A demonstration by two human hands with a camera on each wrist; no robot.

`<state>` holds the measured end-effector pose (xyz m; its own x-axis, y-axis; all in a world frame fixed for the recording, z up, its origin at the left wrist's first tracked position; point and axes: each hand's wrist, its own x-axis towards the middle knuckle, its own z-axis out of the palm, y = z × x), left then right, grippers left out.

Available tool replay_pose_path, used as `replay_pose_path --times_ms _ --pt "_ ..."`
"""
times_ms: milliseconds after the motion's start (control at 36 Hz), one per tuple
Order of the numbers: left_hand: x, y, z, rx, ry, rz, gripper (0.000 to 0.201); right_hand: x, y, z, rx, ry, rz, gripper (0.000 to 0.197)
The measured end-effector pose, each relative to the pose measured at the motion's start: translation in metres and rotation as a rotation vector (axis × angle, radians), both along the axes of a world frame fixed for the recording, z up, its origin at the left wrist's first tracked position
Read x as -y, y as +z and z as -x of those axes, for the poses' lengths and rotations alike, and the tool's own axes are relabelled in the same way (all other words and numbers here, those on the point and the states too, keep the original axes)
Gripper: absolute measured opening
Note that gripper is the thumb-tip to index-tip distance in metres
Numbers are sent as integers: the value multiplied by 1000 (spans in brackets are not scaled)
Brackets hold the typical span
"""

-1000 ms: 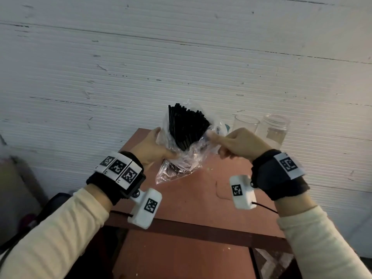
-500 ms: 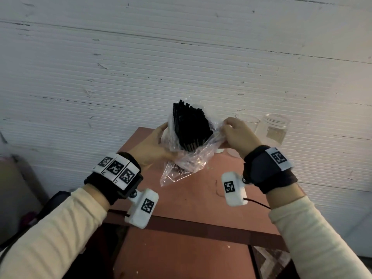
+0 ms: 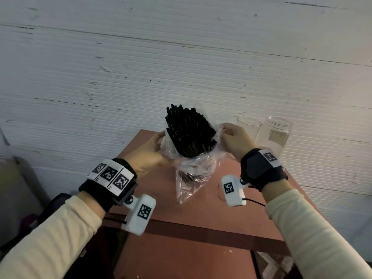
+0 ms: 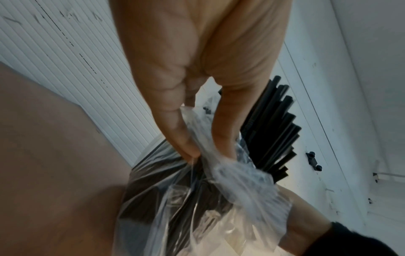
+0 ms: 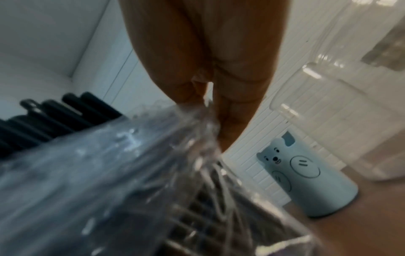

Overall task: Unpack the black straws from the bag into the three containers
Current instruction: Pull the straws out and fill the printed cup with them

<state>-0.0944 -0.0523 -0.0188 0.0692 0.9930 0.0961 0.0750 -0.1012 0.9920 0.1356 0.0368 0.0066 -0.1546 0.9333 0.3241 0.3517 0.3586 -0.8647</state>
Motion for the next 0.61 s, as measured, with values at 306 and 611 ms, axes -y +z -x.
replay_pose_path --times_ms 306,611 --pt "-7 20 5 -73 12 30 72 14 18 -12 -2 147 9 30" --pt "-11 10 18 156 108 49 51 5 -7 -10 -7 180 78 40"
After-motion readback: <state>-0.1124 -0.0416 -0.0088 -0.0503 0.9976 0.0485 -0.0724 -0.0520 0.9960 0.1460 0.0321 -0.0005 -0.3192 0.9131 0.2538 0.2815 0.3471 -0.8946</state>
